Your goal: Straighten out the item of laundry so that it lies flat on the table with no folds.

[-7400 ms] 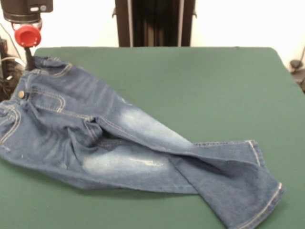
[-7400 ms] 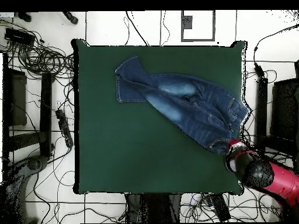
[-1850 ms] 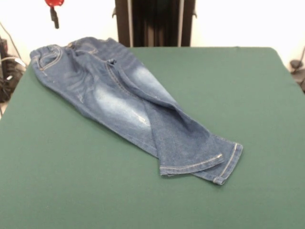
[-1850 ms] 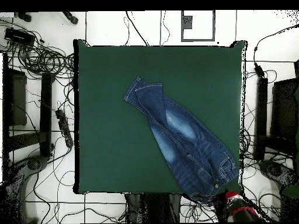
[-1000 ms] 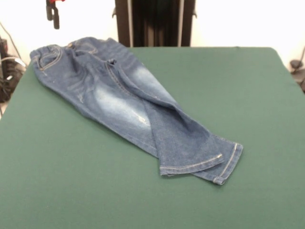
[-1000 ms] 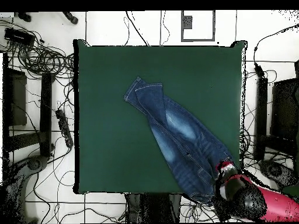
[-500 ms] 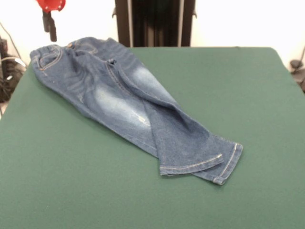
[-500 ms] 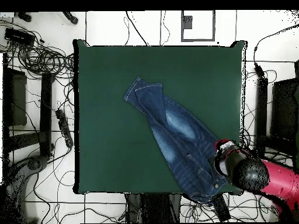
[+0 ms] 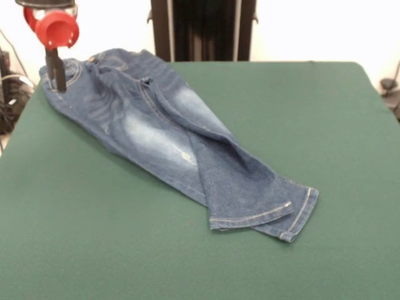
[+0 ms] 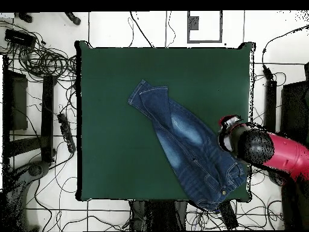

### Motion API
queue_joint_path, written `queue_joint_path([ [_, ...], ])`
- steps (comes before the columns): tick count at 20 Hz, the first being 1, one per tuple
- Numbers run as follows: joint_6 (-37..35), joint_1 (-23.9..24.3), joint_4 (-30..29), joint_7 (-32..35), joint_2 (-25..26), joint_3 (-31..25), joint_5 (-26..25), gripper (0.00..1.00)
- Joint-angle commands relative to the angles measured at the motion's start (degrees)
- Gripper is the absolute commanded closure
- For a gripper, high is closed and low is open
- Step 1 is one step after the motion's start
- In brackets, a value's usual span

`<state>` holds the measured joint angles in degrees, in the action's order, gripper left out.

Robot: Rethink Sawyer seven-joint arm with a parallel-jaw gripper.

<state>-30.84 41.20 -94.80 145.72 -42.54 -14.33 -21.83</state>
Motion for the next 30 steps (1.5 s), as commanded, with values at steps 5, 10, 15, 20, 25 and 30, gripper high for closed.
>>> queue_joint_path([
  [5, -19.91, -9.98, 20.68, -4.98, 7.04, -5.12, 4.06, 0.0],
  [10, -23.24, -12.22, 27.88, -5.25, 9.51, -5.19, 3.49, 0.0],
  [15, -28.31, -14.19, 35.04, -6.38, 12.02, -5.56, 3.36, 0.0],
  [20, -31.73, -16.69, 40.92, -6.43, 15.54, -6.81, 4.61, 0.0],
  [25, -31.07, -20.73, 44.18, 0.22, 18.49, -4.75, 5.49, 0.0],
  [30, -30.25, -25.09, 48.15, 9.56, 22.4, -2.21, 7.12, 0.0],
])
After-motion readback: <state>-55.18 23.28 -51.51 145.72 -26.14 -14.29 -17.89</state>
